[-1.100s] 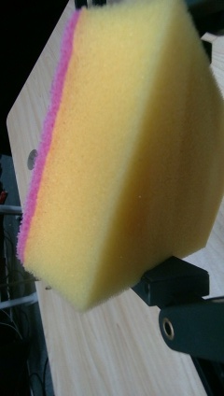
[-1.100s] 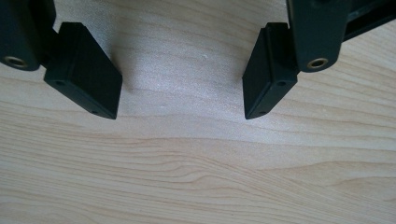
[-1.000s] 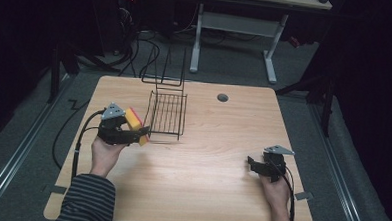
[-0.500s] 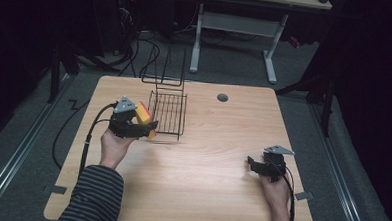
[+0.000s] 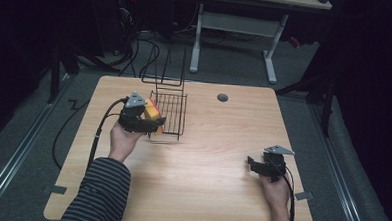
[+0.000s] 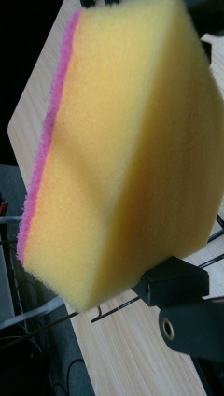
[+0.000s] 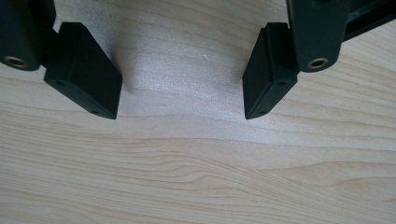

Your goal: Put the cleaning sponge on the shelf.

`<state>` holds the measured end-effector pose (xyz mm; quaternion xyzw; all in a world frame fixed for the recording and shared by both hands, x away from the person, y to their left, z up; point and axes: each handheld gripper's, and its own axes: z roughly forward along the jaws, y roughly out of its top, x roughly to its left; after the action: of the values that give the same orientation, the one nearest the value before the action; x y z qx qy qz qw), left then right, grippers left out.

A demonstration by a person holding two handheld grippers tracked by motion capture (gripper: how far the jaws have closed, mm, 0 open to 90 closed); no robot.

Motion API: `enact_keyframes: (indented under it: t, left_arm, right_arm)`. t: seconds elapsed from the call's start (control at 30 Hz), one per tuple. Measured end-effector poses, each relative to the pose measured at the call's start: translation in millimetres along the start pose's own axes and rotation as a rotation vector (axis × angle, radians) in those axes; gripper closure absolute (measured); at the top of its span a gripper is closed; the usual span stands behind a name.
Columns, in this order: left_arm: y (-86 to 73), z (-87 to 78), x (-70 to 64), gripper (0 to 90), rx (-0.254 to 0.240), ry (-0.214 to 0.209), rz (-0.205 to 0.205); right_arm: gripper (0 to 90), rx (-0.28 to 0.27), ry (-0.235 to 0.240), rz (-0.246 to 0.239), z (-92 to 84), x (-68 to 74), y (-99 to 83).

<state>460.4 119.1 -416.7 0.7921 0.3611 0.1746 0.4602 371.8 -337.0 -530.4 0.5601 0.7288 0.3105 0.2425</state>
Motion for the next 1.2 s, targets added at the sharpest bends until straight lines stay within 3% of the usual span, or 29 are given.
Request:
enact_keyframes:
  t: [0.23, 0.7, 0.97, 1.2]
  left_arm:
    - [3.9, 15.1, -2.2, 22.9, 0.002, 0.001, -0.001]
    - [0.1, 44.7, 7.9, 22.9, 0.002, 0.071, -0.041]
    - [0.4, 65.4, 12.6, 22.7, 0.040, 0.105, -0.033]
    - [0.2, 80.2, 15.6, 22.5, 0.039, 0.108, -0.060]
  right_arm:
    - [29.0, 0.000, 0.002, 0.003, -0.1, 0.0, 0.0]
    - [29.0, 0.000, 0.001, 0.002, -0.1, 0.1, 0.1]
    - [29.0, 0.000, 0.004, 0.010, -0.2, 0.0, -0.1]
    - [29.0, -0.001, 0.003, 0.009, -0.1, 0.1, 0.0]
